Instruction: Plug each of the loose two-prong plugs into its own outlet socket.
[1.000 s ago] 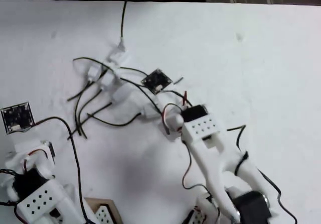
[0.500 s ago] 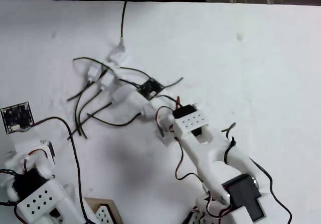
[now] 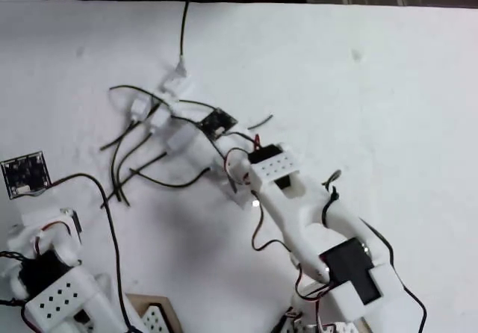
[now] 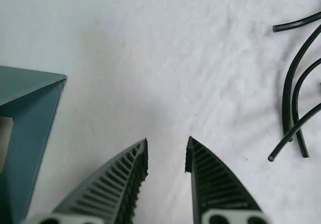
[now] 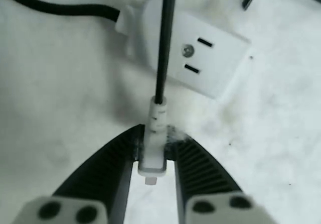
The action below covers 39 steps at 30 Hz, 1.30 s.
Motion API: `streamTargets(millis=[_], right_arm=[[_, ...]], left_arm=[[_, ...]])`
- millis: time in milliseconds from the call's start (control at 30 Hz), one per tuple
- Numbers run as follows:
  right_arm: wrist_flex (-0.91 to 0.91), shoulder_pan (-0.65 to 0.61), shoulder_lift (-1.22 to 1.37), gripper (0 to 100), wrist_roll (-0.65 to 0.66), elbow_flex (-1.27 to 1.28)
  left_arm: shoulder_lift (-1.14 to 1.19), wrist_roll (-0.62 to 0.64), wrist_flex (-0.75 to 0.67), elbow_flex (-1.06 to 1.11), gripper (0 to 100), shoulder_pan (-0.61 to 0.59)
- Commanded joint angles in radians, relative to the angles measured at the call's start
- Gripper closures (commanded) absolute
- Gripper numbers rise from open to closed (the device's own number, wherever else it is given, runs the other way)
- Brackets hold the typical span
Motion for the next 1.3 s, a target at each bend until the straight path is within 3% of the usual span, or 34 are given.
streamTargets(millis=[0, 333, 467, 633, 967, 1067, 1267], right_arm=[[0.074, -0.010, -0.068, 98.2, -0.006, -0.049], [0.260, 0.065, -0.314, 98.2, -0.005, -0.046], [0.320, 0.105, -0.414, 98.1, -0.021, -0.043], [0.295, 0.223, -0.513, 98.1, -0.176, 0.017], [-0.074, 0.409, -0.555, 98.1, -0.322, 0.281], [-0.134, 0.464, -0.555, 98.1, -0.344, 0.298], [-0.197, 0.545, -0.553, 98.1, -0.384, 0.302]], left_arm=[[-0.007, -0.011, -0.017, -0.003, 85, -0.005], [-0.007, -0.011, -0.009, -0.003, 85, 0.035], [-0.007, -0.077, 0.017, -0.011, 86, 0.176], [-0.007, -0.158, 0.066, -0.086, 85, 0.383], [0.028, -0.209, 0.187, -0.315, 85, 0.812], [0.199, -0.201, 0.219, -0.416, 85, 0.914], [0.799, -0.167, 0.226, -0.741, 80, 1.032]])
